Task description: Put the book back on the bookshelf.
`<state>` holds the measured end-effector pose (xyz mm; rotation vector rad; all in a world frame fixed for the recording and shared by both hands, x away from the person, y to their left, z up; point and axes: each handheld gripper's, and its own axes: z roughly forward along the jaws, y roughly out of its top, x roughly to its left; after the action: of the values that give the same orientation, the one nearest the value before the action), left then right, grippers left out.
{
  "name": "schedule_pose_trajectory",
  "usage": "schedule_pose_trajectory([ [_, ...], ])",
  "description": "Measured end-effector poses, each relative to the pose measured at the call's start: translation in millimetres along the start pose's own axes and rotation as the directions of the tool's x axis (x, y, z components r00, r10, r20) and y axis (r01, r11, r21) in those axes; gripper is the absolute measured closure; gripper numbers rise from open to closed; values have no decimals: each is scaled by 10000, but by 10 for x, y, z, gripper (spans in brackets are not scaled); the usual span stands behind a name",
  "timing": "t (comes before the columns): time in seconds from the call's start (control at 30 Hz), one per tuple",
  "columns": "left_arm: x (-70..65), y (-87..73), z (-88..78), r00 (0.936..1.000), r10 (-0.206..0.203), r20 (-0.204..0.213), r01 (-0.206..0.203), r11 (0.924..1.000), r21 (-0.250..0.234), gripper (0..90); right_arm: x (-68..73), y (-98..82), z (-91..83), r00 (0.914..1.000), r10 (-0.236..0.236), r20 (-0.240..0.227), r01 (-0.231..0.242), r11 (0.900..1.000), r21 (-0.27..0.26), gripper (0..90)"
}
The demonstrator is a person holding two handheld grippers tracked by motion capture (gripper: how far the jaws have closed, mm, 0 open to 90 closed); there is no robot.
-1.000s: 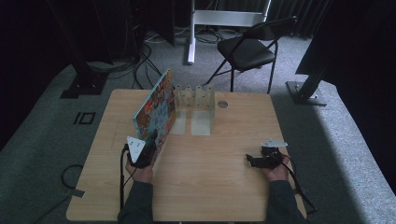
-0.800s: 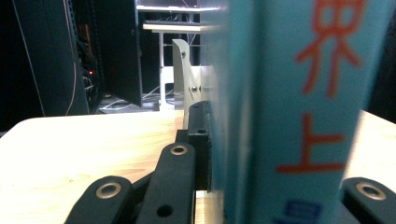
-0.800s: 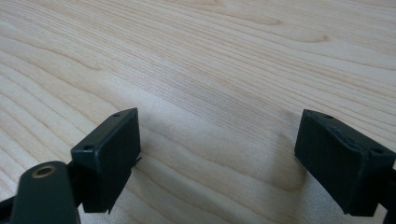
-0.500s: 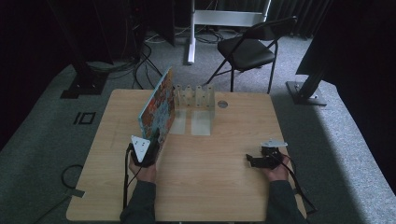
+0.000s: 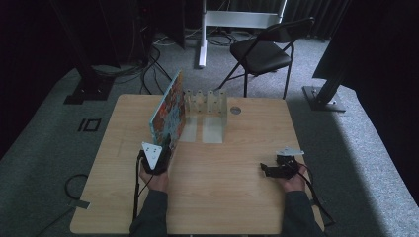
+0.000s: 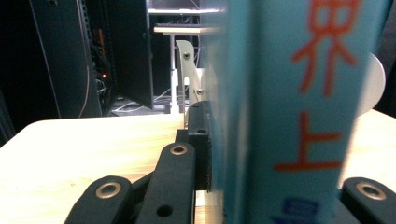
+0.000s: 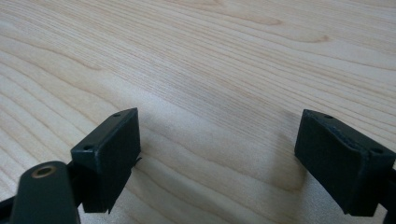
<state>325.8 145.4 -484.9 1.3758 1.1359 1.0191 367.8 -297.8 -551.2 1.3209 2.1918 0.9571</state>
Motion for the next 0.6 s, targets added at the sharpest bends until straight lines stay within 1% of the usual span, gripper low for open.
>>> schedule_pose_trajectory([
  [0.17,-7,-1,15,9998,-113,-175,112,9999,-71,810,0,0,0,10000,-5,1,5,10000,2,140],
  [0.3,-31,-2,22,9995,-82,-321,80,9999,-74,810,0,0,0,10000,-9,-1,9,10000,2,140],
  [0.6,-82,-12,71,9979,-198,-618,188,9997,-174,811,0,0,0,10000,-3,-1,3,10000,2,140],
])
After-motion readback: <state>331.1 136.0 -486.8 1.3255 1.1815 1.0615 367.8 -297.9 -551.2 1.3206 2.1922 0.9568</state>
